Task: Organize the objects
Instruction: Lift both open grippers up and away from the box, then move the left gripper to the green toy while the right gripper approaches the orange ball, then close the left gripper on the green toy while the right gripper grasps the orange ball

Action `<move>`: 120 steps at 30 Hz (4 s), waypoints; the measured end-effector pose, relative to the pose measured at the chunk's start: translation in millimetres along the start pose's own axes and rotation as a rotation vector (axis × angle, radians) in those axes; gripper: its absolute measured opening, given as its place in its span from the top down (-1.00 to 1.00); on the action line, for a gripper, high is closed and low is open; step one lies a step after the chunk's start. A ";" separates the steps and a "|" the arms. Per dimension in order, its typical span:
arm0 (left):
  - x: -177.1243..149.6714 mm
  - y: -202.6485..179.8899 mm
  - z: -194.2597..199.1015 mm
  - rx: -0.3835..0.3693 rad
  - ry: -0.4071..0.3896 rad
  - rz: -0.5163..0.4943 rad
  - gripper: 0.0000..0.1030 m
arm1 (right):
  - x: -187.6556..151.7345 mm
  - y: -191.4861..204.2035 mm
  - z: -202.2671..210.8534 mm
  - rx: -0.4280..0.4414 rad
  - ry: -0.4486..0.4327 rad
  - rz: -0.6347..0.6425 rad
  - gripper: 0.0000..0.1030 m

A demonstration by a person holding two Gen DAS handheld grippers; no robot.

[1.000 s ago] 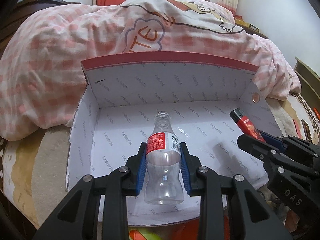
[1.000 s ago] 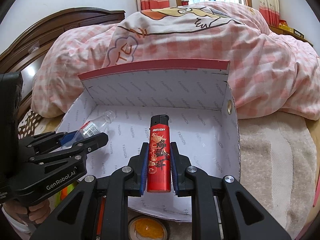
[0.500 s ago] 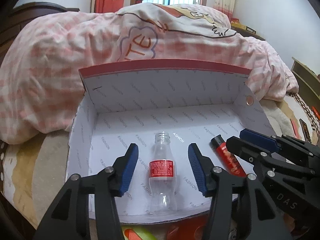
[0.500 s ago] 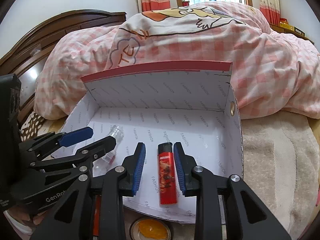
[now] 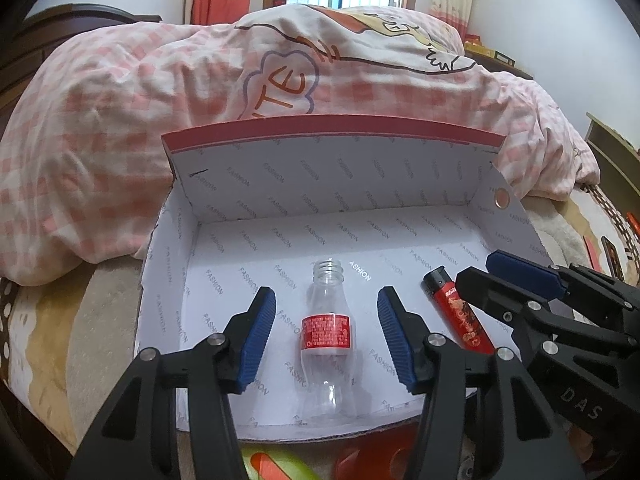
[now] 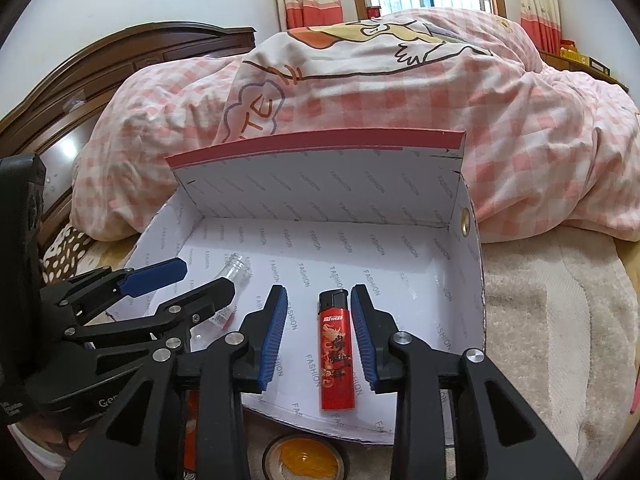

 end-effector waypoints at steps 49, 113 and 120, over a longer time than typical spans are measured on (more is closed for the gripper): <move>-89.0 -7.8 111.9 -0.035 -0.028 -0.023 -0.04 | -88.5 36.0 102.8 0.058 -0.007 -0.063 0.21; -92.4 33.1 46.9 -0.096 0.128 0.197 0.29 | -118.6 38.4 69.0 0.036 0.050 -0.057 0.22; -95.0 36.4 58.2 -0.114 0.108 0.192 0.53 | -117.9 39.3 73.6 0.032 0.031 -0.059 0.22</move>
Point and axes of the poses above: each gripper's, at about its wrist camera, not at the fingertips, and z roughly against the way its jaws point, y to its left, x to its top, the point moved 2 cm from there along -z, roughly the way its jaws point, and after that the axes turned 3 degrees about x, right-handed, at the moved point
